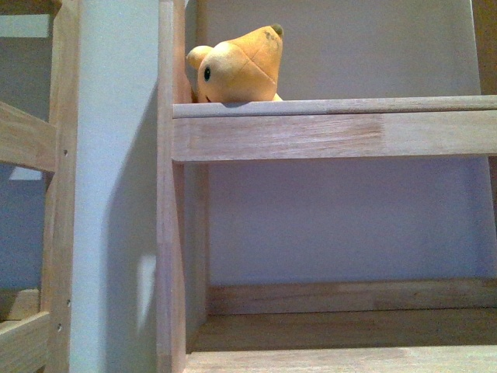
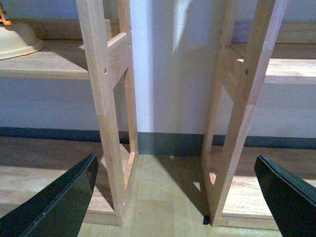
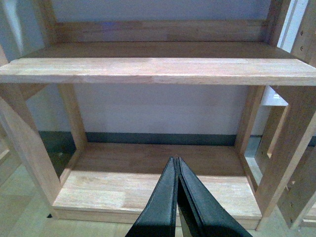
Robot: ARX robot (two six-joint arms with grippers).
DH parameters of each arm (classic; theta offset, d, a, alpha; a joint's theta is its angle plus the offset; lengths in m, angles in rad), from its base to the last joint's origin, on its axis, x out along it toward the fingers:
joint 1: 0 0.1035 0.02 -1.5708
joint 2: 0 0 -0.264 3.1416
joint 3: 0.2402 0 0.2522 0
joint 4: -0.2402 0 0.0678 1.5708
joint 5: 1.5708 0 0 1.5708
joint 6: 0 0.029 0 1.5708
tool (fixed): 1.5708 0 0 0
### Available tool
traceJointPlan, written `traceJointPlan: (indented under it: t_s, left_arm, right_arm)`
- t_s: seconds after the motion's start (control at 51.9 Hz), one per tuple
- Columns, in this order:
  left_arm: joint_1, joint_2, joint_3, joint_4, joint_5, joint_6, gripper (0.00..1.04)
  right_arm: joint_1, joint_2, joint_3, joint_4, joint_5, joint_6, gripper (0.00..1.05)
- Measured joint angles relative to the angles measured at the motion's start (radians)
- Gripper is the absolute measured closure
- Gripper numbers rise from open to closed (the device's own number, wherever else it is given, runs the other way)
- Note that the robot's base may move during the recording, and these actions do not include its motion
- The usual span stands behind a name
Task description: Put away toys
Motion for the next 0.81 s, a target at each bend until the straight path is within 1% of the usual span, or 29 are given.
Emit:
traceJointPlan:
  t_s: [0.116, 0.443, 0.559, 0.674, 0.809]
  left_arm:
    - [0.0, 0.0, 0.0, 0.0, 0.0, 0.0, 0.06]
    - [0.0, 0.0, 0.0, 0.0, 0.0, 0.0, 0.06]
    - [0.0, 0.0, 0.0, 0.0, 0.0, 0.0, 0.06]
    - [0.0, 0.0, 0.0, 0.0, 0.0, 0.0, 0.06]
    - [0.0, 0.0, 0.0, 0.0, 0.0, 0.0, 0.06]
  right_arm:
    - [0.0, -0.035, -0.034, 0.004, 0.0, 0.0, 1.01]
    - [0.0, -0.042, -0.034, 0.005, 0.0, -0.002, 1.0]
    - [0.0, -0.042, -0.034, 0.005, 0.0, -0.002, 0.82]
    - [0.0, -0.042, -0.034, 0.005, 0.0, -0.002, 0.56]
    - [0.0, -0.042, -0.034, 0.005, 0.0, -0.002, 0.36]
